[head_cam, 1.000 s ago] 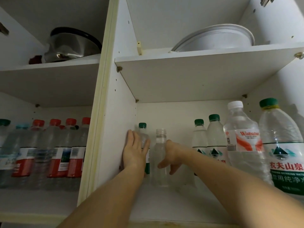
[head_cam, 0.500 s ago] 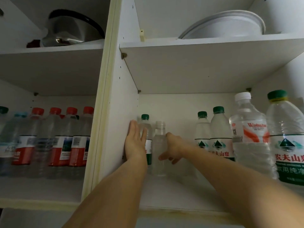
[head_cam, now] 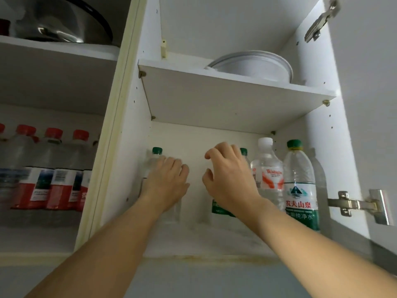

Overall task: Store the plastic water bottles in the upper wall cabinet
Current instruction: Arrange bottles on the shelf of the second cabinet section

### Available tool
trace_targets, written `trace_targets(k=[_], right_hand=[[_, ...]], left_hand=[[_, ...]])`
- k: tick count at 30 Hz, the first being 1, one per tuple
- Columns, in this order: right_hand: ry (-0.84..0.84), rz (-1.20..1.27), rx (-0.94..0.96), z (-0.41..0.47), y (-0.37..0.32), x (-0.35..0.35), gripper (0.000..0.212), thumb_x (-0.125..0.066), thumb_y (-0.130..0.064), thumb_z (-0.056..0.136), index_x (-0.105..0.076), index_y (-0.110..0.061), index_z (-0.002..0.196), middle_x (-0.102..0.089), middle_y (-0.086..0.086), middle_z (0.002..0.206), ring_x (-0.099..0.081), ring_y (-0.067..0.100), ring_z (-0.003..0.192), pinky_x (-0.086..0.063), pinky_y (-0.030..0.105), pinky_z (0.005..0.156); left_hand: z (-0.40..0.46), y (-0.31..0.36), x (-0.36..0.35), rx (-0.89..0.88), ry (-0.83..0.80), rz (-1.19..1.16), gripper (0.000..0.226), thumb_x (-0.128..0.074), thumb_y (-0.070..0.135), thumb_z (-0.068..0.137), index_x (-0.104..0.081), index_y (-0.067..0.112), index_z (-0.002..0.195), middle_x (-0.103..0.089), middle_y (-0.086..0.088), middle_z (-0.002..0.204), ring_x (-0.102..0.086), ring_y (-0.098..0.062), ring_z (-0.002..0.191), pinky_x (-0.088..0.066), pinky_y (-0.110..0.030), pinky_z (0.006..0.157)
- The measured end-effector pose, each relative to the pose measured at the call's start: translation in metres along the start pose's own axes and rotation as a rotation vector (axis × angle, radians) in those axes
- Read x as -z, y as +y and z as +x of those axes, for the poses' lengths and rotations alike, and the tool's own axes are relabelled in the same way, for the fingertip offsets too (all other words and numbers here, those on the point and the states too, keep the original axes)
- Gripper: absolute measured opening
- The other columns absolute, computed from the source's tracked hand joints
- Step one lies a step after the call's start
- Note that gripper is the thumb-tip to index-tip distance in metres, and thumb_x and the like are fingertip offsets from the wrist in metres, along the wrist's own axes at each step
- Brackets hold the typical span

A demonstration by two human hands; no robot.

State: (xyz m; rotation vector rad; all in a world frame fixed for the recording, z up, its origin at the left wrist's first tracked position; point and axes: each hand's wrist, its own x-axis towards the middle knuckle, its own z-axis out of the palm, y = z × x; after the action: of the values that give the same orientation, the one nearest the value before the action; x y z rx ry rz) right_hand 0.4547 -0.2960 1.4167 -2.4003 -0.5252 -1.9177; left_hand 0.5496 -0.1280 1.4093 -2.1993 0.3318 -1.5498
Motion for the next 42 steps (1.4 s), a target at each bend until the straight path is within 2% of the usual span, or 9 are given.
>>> trace_targets(k=[3,6,9,12,16,20,31,38,42], right_hand=[[0.163,-0.057,-0.116,-0.027,0.023,0.026,0.049,-0.071,-0.015,0.083,-0.058,-0.012,0.130,-0.048,0.013,0.139,-0.041,0.034,0.129,-0.042,0.048,0.105],[0.033,-0.139,-0.116,-0.055,0.052,0.044,0.073,-0.077,-0.030,0.079,-0.046,-0.021,0.145,-0.031,0.015,0.156,-0.025,0.038,0.144,-0.030,0.057,0.115],[-0.279,-0.318,0.069,-0.076,0.074,0.047,0.060,-0.069,-0.049,0.084,-0.056,-0.033,0.140,-0.001,0.002,0.172,0.008,0.041,0.155,-0.006,0.063,0.123],[-0.309,-0.331,0.069,-0.079,0.079,0.046,0.043,-0.069,-0.048,0.079,-0.069,-0.031,0.118,0.002,0.002,0.172,0.014,0.047,0.153,-0.001,0.068,0.121],[-0.347,-0.448,0.013,-0.079,0.082,0.047,0.046,-0.065,-0.050,0.077,-0.068,-0.032,0.119,0.007,0.003,0.171,0.023,0.051,0.149,0.007,0.073,0.116],[-0.404,-0.473,0.044,-0.084,0.091,0.052,0.055,-0.064,-0.059,0.078,-0.066,-0.035,0.127,0.012,0.004,0.171,0.033,0.050,0.146,0.004,0.079,0.112],[-0.476,-0.478,0.005,-0.095,0.109,0.063,0.048,-0.072,-0.058,0.078,-0.065,-0.040,0.123,0.022,0.002,0.168,0.040,0.046,0.143,0.006,0.080,0.112],[-0.471,-0.458,-0.004,-0.091,0.103,0.062,0.050,-0.070,-0.052,0.084,-0.060,-0.040,0.131,0.028,0.003,0.166,0.044,0.047,0.140,0.016,0.075,0.112],[-0.377,-0.402,0.066,-0.081,0.087,0.061,0.058,-0.062,-0.049,0.088,-0.055,-0.029,0.142,0.007,0.015,0.169,0.026,0.044,0.150,0.012,0.069,0.118]], left_hand=[[0.003,0.013,0.005,-0.270,0.294,-0.108,0.042,-0.047,0.042,0.096,-0.064,0.008,0.113,-0.064,-0.014,0.103,-0.059,-0.032,0.092,-0.049,-0.047,0.088],[0.005,0.021,0.010,-0.374,0.429,-0.197,0.041,-0.043,0.041,0.096,-0.062,0.008,0.111,-0.062,-0.013,0.100,-0.058,-0.030,0.088,-0.051,-0.044,0.081],[0.007,0.024,0.015,-0.386,0.377,-0.255,0.043,-0.040,0.045,0.098,-0.060,0.011,0.117,-0.061,-0.009,0.107,-0.057,-0.025,0.094,-0.052,-0.040,0.083],[0.012,0.031,0.021,-0.254,0.226,-0.390,0.055,-0.031,0.056,0.100,-0.052,0.017,0.132,-0.053,-0.003,0.126,-0.052,-0.018,0.110,-0.053,-0.036,0.087],[0.021,0.052,0.035,-0.041,0.180,-0.712,0.056,-0.036,0.060,0.100,-0.049,0.019,0.135,-0.044,0.003,0.131,-0.047,-0.011,0.114,-0.047,-0.020,0.060],[0.025,0.072,0.045,-0.002,0.151,-0.791,0.053,-0.043,0.057,0.101,-0.048,0.020,0.137,-0.042,0.003,0.134,-0.046,-0.011,0.117,-0.056,-0.030,0.072],[0.046,0.097,0.039,0.149,-0.007,-0.845,0.065,-0.049,0.062,0.097,-0.034,0.022,0.146,-0.030,-0.002,0.145,-0.038,-0.020,0.131,-0.047,-0.032,0.078],[0.051,0.095,0.041,0.270,-0.222,-0.992,0.076,-0.061,0.045,0.097,-0.020,0.020,0.156,-0.026,-0.010,0.154,-0.033,-0.030,0.138,-0.044,-0.046,0.104],[0.062,0.081,0.034,0.380,-0.386,-1.120,0.076,-0.059,0.030,0.100,-0.013,0.015,0.159,-0.029,-0.017,0.156,-0.040,-0.037,0.139,-0.041,-0.046,0.110]])
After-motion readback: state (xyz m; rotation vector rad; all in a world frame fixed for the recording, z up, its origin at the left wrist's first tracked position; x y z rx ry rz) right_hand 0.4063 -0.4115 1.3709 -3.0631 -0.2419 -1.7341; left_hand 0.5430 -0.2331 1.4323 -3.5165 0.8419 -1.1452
